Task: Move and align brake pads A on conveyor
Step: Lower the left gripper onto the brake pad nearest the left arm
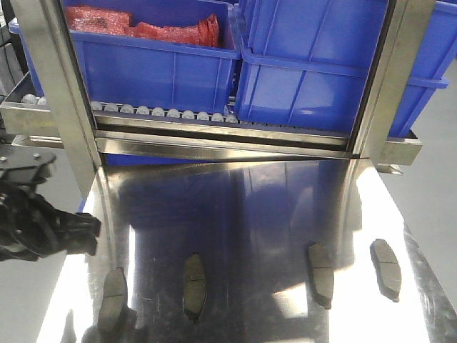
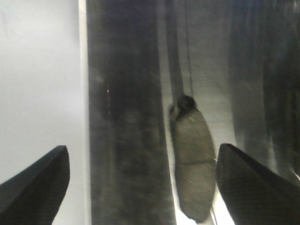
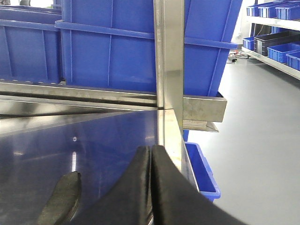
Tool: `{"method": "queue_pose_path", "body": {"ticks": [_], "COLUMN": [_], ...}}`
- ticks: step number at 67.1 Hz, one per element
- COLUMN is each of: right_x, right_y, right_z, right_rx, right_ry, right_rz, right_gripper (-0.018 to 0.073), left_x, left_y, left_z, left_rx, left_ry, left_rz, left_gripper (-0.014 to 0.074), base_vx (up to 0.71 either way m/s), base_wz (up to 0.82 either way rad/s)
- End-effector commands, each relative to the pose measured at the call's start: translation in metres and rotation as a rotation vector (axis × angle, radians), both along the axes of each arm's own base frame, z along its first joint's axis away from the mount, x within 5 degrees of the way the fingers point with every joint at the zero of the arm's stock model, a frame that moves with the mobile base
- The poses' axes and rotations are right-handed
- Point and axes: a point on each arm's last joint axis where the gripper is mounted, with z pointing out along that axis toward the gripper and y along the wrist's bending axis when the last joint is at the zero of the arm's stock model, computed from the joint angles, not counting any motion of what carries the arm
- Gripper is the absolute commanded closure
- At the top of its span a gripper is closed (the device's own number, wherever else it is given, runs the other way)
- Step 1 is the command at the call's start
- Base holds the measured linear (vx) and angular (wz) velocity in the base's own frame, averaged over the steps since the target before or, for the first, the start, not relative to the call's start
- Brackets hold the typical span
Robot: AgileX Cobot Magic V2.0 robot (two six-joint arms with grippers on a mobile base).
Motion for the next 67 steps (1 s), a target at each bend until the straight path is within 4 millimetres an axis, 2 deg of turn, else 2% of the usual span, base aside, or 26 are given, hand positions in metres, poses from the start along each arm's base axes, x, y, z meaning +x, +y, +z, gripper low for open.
{"method": "queue_pose_path", "body": {"ticks": [1, 26, 37, 67], "right_x": [0.000, 0.000, 0.000, 0.000], "right_y": [0.000, 0.000, 0.000, 0.000], "right_z": [0.005, 0.005, 0.005, 0.005], "right_rx": [-0.005, -0.005, -0.005, -0.005], "right_ry": [-0.080, -0.080, -0.080, -0.080], "right_rz": [-0.002, -0.002, -0.002, -0.002], "right_gripper": [0.0566, 0.0566, 0.0566, 0.0566], "left_x": [0.000, -0.003, 0.004, 0.012], "left_y": [-0.016, -0.063, -0.081, -0.088], "left_z": [0.009, -0.034, -0.040, -0.041], "left_rx": [-0.024, 0.040, 0.089, 0.086], "left_ry": [-0.022, 0.164, 0.222, 0.223], "left_rz": [-0.001, -0.008, -0.002, 0.066], "left_gripper": [0.0006, 0.0006, 0.0006, 0.0006], "base_vx": [0.00, 0.00, 0.00, 0.00], "base_wz": [0.00, 0.00, 0.00, 0.00]}}
